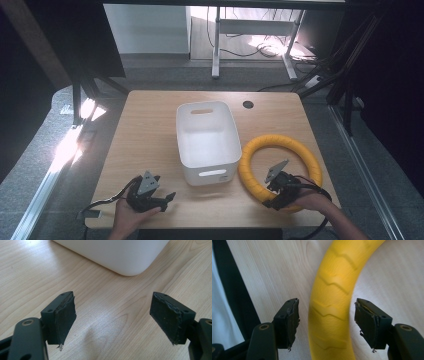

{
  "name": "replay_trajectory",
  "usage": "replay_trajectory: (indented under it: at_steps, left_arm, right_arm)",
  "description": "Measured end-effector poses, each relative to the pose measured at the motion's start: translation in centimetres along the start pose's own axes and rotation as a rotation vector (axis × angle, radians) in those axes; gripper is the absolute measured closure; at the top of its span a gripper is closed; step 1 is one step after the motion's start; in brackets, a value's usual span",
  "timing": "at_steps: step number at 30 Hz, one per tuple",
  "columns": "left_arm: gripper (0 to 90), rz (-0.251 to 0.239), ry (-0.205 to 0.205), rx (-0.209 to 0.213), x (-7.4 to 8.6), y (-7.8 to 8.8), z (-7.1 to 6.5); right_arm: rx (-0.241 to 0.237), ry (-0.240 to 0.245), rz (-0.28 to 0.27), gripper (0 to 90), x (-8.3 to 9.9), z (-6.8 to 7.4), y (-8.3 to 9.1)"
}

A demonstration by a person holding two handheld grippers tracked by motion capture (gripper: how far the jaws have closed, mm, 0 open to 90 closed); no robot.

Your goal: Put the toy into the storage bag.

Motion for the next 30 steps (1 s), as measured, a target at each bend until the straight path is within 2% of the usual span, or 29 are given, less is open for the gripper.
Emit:
replay_trajectory:
  at_steps: [10, 13, 16, 17, 18, 22, 25, 30]
  left_arm:
    - [20.8, 0.006, 0.0, 0.015, -0.1, -0.5, 0.1]
    - [20.9, 0.008, 0.0, 0.016, -0.1, -0.6, 0.1]
    - [20.9, 0.007, 0.004, 0.021, -0.1, -0.8, 0.1]
    - [20.9, 0.008, 0.004, 0.022, -0.1, -0.8, 0.1]
    - [20.9, 0.009, 0.004, 0.024, -0.1, -0.8, 0.1]
    - [20.9, 0.007, 0.003, 0.023, -0.1, -0.9, 0.1]
    - [20.8, 0.006, 0.002, 0.019, -0.1, -0.8, 0.1]
    - [20.8, 0.013, 0.003, 0.021, -0.1, -1.0, 0.1]
  right_arm:
    - [0.049, 0.056, 0.107, 39.2, 0.7, 0.2, -1.4]
    - [0.047, 0.057, 0.115, 38.9, 0.9, 0.1, -1.6]
    - [0.045, 0.048, 0.113, 43.6, 0.9, -0.1, -1.6]
    - [0.044, 0.057, 0.112, 47.6, 0.9, -0.1, -1.5]
    - [0.027, 0.061, 0.113, 49.7, 0.8, 0.0, -1.5]
    - [0.01, 0.062, 0.139, 50.7, 0.6, -0.1, -1.5]
    - [-0.019, 0.04, 0.094, 51.0, 0.8, -0.3, -1.3]
    - [-0.072, -0.022, -0.05, 51.0, 0.5, -0.7, 0.7]
Point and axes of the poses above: each handheld gripper's, and its own axes: y roughly backward along the jaws, x roughly out of its underside, z roughly to its left, the point moved 7 cm from there along -y, roughly forward along the jaws, and after that the axes turned 4 degrees about x, right-handed, at the moved point
